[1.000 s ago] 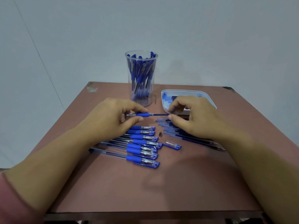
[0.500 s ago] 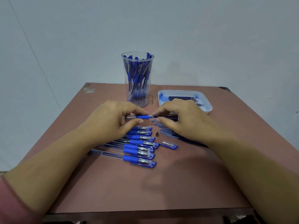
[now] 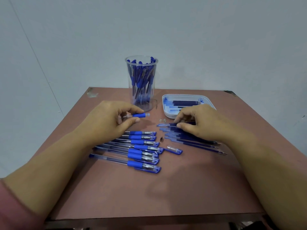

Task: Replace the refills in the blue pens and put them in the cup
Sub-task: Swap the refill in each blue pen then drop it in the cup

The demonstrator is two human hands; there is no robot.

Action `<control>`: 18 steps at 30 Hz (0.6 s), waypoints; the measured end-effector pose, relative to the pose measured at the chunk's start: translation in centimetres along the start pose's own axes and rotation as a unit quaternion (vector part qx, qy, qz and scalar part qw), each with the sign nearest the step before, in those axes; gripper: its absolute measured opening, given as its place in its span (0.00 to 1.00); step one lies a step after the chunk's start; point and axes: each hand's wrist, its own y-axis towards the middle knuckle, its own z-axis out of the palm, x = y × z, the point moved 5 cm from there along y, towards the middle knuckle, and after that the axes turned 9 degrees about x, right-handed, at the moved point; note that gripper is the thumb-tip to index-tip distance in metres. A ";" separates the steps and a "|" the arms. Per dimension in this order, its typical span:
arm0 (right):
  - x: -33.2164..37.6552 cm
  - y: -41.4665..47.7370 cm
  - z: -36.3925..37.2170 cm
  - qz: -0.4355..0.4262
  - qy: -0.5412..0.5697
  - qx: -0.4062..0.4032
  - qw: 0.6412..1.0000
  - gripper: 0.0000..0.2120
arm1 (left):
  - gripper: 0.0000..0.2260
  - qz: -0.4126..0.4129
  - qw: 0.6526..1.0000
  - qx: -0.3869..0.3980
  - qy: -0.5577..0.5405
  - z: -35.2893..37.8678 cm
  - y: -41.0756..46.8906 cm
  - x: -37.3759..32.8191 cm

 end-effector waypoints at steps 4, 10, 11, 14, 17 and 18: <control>0.0 0.1 0.2 0.010 -0.018 0.018 1.000 0.05 | 0.10 -0.005 1.000 0.006 -0.002 0.2 0.0 0.0; -0.3 0.2 -0.2 -0.006 -0.006 -0.019 1.000 0.06 | 0.10 -0.003 1.000 0.002 0.001 0.1 -0.1 -0.2; -0.4 0.4 -0.5 -0.011 -0.004 -0.040 0.999 0.07 | 0.10 -0.003 1.000 0.002 -0.001 0.1 -0.1 -0.2; -1.0 0.9 -2.4 -0.012 -0.017 -0.100 0.995 0.06 | 0.10 0.001 1.000 0.005 -0.006 0.3 -0.1 -0.2; -2.3 1.8 -4.1 0.040 -0.058 -0.079 0.994 0.06 | 0.10 -0.002 1.000 0.005 -0.009 0.4 -0.2 -0.1; -3.0 2.2 -4.4 0.060 -0.058 -0.060 0.995 0.06 | 0.10 -0.005 1.000 0.006 -0.011 0.4 -0.2 0.0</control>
